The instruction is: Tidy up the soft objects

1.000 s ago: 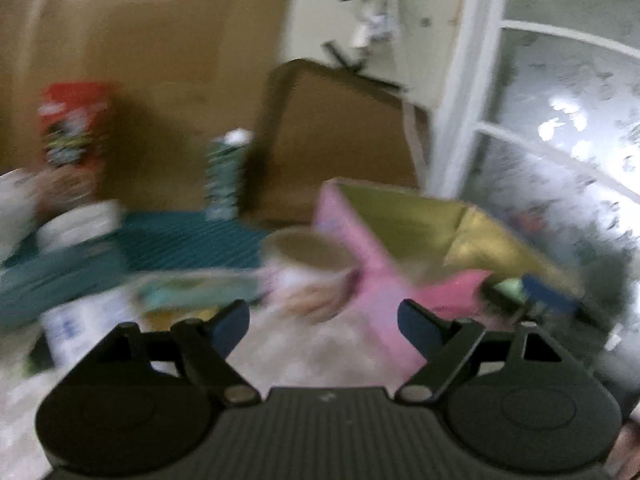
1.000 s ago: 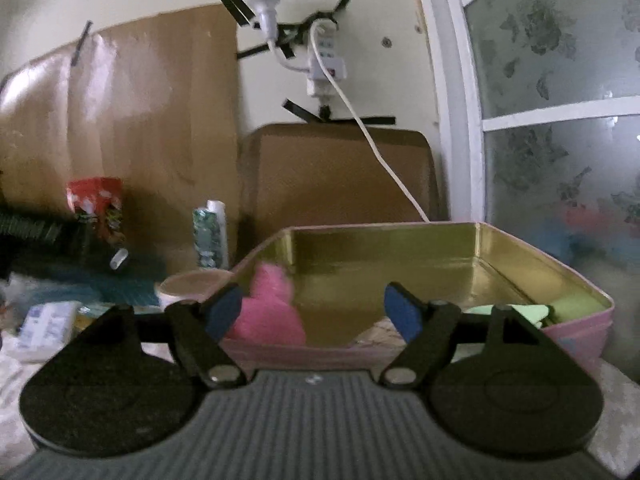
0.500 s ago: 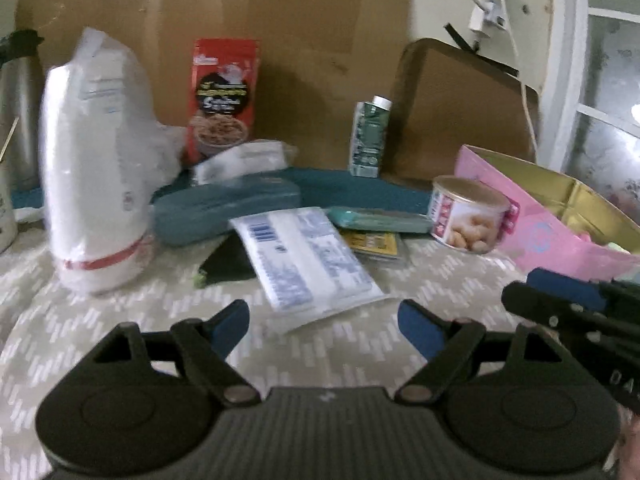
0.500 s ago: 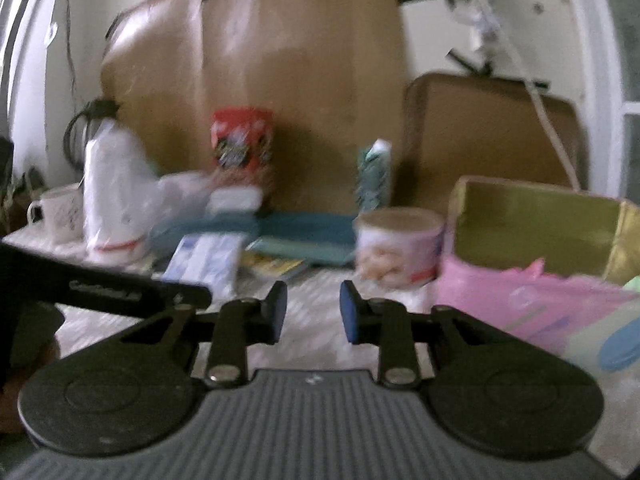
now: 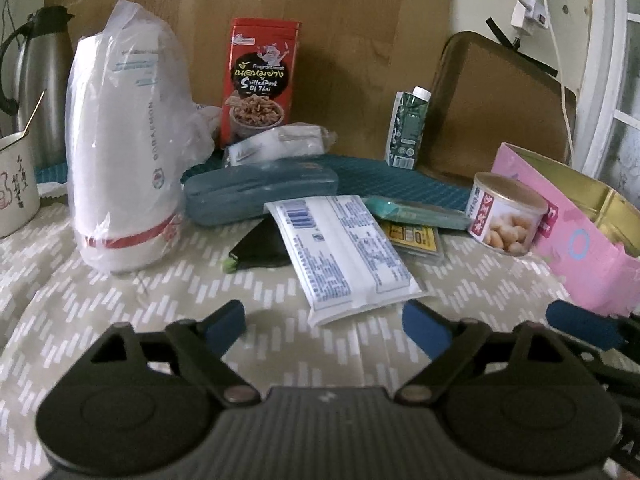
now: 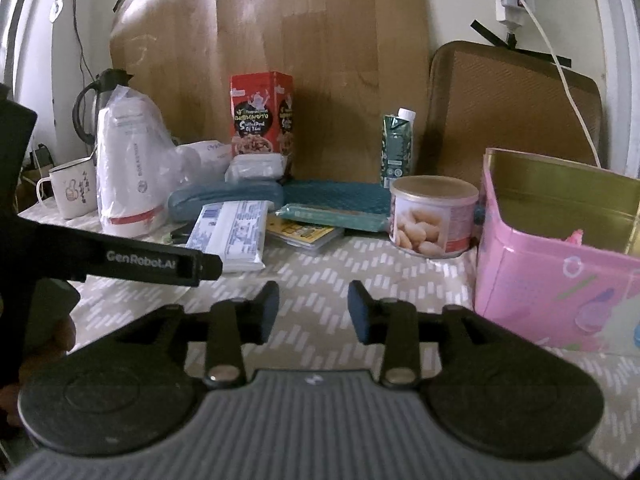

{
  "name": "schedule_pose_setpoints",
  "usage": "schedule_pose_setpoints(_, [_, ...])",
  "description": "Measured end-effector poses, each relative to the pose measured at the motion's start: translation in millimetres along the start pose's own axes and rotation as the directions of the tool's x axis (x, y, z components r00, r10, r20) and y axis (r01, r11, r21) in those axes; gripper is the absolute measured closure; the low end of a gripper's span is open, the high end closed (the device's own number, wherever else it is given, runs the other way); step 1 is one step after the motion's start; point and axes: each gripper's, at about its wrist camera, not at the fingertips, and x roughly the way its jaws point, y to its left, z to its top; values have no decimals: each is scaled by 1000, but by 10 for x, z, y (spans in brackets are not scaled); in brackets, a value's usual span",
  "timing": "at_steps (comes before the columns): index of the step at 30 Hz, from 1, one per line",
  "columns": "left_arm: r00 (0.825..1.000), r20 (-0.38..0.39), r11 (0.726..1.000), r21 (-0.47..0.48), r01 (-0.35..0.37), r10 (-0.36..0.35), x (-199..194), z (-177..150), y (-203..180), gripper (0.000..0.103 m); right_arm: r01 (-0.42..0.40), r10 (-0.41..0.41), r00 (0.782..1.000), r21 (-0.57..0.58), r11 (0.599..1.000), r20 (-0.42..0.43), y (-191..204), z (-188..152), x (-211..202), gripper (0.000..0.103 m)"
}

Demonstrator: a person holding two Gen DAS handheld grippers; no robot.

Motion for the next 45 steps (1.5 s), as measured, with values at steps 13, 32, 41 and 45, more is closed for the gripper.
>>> schedule_pose_setpoints(13, [1000, -3, 1000, 20, -10, 10, 27, 21, 0, 9, -18, 17, 999, 24, 1000, 36, -29, -6, -42, 51])
schedule_pose_setpoints(32, [998, 66, 999, 35, 7, -9, -91, 6, -17, 1, -31, 29, 998, 41, 999, 49, -41, -5, -55, 48])
schedule_pose_setpoints(41, [997, 66, 999, 9, 38, -38, -86, 22, 34, 1, -40, 39, 999, 56, 998, 30, -72, -2, -33, 47])
schedule_pose_setpoints(45, [997, 59, 999, 1, 47, -47, -76, 28, 47, 1, -43, 42, 999, 55, 998, 11, -63, 6, -2, 47])
